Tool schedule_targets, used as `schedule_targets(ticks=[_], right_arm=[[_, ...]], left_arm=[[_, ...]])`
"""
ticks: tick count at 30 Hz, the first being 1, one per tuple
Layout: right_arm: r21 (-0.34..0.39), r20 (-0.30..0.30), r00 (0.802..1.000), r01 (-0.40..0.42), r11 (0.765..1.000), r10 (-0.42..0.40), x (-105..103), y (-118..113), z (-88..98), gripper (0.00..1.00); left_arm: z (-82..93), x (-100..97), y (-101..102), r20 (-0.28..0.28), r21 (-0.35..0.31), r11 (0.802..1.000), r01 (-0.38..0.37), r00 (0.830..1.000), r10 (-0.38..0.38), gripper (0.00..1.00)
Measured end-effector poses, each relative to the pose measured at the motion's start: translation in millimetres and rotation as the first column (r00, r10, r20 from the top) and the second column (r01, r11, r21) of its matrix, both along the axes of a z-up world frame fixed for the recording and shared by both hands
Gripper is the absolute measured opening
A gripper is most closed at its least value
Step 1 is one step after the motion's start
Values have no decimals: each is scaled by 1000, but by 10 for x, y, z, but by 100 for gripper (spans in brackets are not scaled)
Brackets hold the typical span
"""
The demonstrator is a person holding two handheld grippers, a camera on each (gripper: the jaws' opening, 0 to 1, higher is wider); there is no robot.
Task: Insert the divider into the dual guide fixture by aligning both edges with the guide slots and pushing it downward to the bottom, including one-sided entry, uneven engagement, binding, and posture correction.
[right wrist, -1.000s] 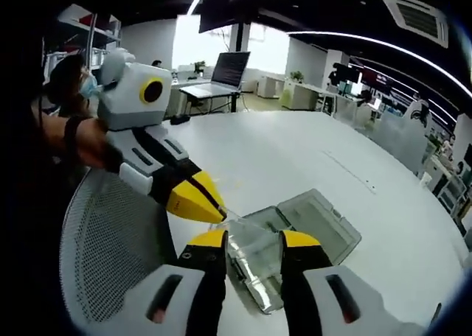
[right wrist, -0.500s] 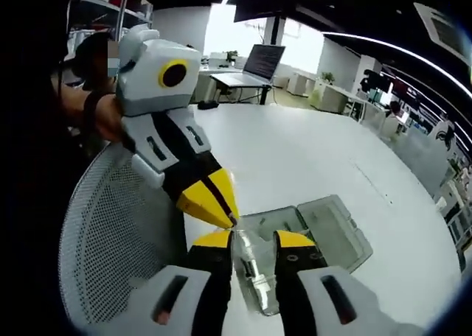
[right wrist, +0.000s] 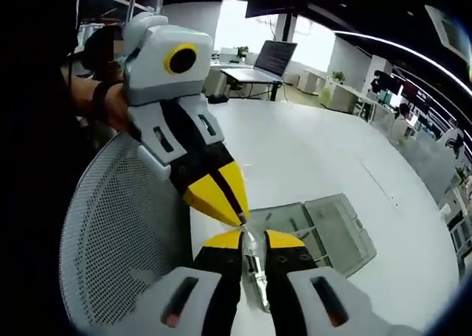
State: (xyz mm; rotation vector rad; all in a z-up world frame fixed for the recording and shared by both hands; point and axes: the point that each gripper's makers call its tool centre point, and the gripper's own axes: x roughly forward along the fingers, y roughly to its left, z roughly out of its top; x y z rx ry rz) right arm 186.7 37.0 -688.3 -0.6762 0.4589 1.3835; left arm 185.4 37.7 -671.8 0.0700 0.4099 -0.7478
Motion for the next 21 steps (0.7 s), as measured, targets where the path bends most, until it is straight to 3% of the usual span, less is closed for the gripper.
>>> schedule_targets(ticks=[10, 21], right_arm=[[-10, -10, 999, -39, 999, 39, -1, -59, 31, 0], [-54, -30, 993, -115, 992, 114, -100, -108, 21, 0]], left_arm=[[69, 3, -41, 60, 41, 998, 47, 997, -50, 0], [-1, -7, -64, 63, 51, 998, 46, 997, -49, 4]])
